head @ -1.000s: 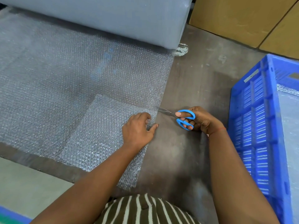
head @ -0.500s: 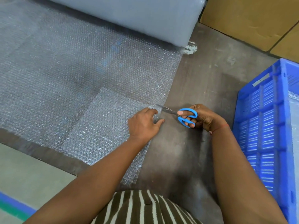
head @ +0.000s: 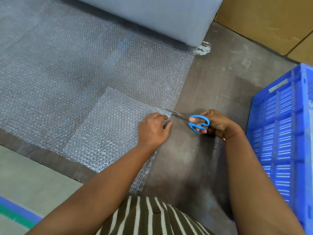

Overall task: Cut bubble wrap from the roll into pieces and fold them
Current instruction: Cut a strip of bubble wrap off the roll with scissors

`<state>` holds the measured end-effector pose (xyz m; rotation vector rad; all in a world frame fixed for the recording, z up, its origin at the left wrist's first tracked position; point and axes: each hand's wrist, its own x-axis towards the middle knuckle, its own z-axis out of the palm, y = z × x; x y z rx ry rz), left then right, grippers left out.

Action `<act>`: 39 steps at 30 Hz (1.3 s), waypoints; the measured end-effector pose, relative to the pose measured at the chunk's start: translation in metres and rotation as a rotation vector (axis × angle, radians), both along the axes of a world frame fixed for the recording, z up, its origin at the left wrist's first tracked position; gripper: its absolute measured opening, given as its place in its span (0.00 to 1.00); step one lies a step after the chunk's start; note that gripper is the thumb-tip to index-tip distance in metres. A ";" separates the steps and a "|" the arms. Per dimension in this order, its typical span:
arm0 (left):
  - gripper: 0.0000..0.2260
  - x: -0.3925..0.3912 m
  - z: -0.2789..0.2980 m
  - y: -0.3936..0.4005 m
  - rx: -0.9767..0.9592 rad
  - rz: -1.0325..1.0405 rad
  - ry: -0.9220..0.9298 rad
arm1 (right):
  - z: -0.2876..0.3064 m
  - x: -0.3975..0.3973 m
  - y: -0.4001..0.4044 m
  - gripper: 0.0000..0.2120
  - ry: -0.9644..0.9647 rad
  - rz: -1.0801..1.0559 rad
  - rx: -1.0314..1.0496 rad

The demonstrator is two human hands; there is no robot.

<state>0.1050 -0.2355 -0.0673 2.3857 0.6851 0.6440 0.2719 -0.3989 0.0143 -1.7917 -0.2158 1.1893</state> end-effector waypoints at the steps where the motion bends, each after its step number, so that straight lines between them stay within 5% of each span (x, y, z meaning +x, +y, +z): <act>1: 0.11 0.000 0.000 0.000 0.010 -0.004 0.006 | -0.002 0.002 -0.001 0.12 0.004 0.001 0.001; 11: 0.08 0.003 0.001 0.000 0.050 -0.015 0.047 | -0.016 0.017 -0.005 0.22 0.009 0.024 -0.001; 21: 0.14 0.001 -0.001 0.000 0.067 0.016 -0.052 | -0.019 0.021 -0.001 0.23 0.060 0.035 0.039; 39: 0.06 0.001 -0.006 0.003 0.022 0.010 -0.110 | -0.020 0.024 0.024 0.26 -0.062 0.185 0.000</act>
